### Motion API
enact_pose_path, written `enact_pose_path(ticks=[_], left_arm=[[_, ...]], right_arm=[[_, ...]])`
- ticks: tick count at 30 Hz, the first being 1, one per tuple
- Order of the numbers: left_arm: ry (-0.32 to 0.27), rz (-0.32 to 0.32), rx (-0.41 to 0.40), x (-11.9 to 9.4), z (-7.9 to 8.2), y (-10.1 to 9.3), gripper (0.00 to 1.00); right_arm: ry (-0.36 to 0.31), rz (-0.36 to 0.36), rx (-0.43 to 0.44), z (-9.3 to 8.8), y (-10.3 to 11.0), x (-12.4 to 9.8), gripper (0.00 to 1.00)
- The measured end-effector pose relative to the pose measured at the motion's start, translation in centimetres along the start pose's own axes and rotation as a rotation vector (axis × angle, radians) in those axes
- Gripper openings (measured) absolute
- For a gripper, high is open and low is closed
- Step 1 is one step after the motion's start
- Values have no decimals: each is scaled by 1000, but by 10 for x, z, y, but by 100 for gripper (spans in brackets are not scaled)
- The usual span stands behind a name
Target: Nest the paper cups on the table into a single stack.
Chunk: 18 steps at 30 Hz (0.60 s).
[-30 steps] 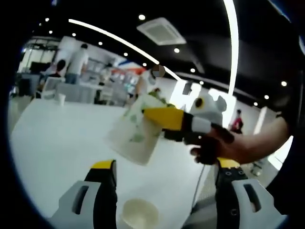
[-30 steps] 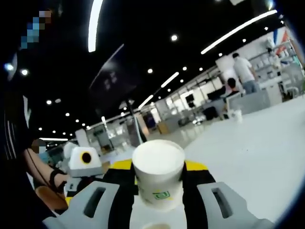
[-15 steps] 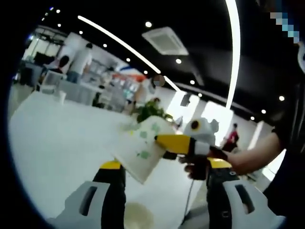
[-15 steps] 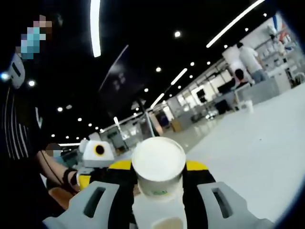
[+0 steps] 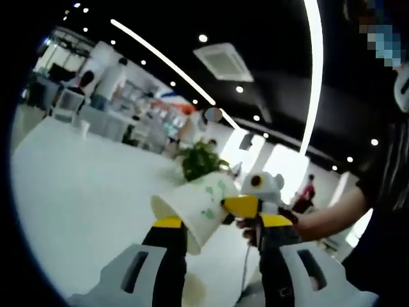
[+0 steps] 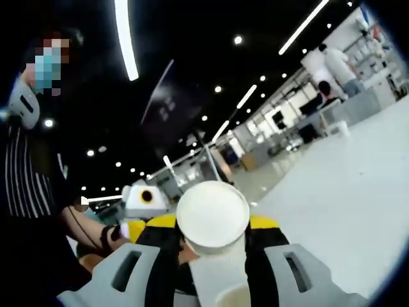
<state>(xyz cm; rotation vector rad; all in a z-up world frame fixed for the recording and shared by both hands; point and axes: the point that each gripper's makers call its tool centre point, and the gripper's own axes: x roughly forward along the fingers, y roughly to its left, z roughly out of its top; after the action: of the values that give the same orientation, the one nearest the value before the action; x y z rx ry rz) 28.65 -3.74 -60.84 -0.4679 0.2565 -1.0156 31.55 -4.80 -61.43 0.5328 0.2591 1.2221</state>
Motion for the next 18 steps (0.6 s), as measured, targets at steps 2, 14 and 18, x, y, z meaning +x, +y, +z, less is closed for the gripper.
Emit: enact_pose_path(ticks=[2, 14, 18], left_arm=[[2, -2, 8, -1, 0, 0, 36], [12, -40, 33, -5, 2, -7, 28], [9, -44, 51, -7, 7, -7, 23]], right_arm=[[1, 8, 9, 0, 2, -1, 36], [11, 60, 47, -3, 10, -3, 36], [14, 72, 52, -4, 13, -3, 36]])
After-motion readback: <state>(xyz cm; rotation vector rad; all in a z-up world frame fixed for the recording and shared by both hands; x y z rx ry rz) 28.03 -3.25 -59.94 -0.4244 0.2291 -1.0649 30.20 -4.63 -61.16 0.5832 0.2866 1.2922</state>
